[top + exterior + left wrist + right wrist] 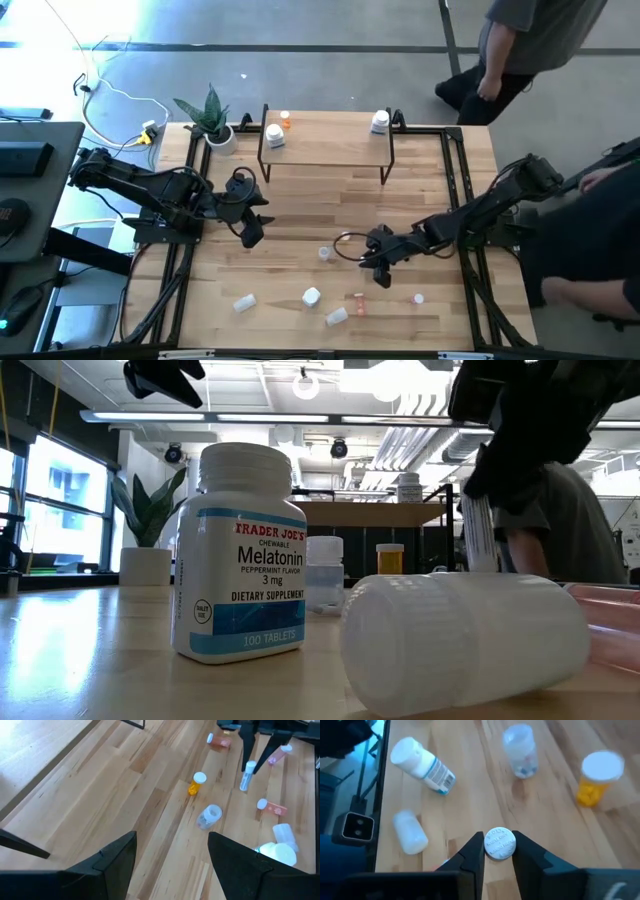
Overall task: Pick and place medicine bottles onto shelf by color
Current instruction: Put the right white pill bottle on the shelf
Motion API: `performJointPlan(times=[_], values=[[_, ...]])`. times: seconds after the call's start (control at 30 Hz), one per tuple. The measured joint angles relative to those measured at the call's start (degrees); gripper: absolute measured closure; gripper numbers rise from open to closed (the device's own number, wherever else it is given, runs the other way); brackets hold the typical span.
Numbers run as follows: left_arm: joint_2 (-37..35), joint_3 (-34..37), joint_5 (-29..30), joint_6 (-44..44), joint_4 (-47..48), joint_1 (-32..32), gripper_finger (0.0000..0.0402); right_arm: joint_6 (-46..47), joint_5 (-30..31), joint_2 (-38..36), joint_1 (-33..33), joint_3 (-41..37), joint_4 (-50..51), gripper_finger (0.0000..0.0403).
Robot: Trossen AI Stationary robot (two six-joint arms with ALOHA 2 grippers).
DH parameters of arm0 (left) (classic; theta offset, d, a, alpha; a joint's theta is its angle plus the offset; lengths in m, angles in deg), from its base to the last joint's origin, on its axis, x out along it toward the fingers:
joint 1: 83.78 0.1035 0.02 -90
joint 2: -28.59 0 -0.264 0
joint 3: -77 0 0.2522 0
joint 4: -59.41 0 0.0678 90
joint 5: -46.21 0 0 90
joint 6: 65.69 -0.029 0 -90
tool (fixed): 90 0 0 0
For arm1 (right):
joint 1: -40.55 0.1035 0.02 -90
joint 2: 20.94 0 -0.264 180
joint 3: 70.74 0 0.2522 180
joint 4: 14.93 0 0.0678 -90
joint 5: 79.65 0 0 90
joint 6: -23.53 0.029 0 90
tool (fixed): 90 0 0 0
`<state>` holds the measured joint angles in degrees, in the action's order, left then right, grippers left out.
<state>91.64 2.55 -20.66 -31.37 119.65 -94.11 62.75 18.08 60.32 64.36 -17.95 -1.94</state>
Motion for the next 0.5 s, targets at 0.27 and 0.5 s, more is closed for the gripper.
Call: performJointPlan(times=[0.27, 0.5], values=[[-0.01, 0.0, 0.0, 0.0, -0.19, 0.0, 0.0165, 1.31, 1.79, -5.67, -0.02, 0.0, 1.82, 0.0336], [0.0, 0.0, 0.07, -0.01, -0.28, 0.02, 0.0165, 0.65, 3.45, -9.74, -0.02, 0.0, 2.27, 0.0336]])
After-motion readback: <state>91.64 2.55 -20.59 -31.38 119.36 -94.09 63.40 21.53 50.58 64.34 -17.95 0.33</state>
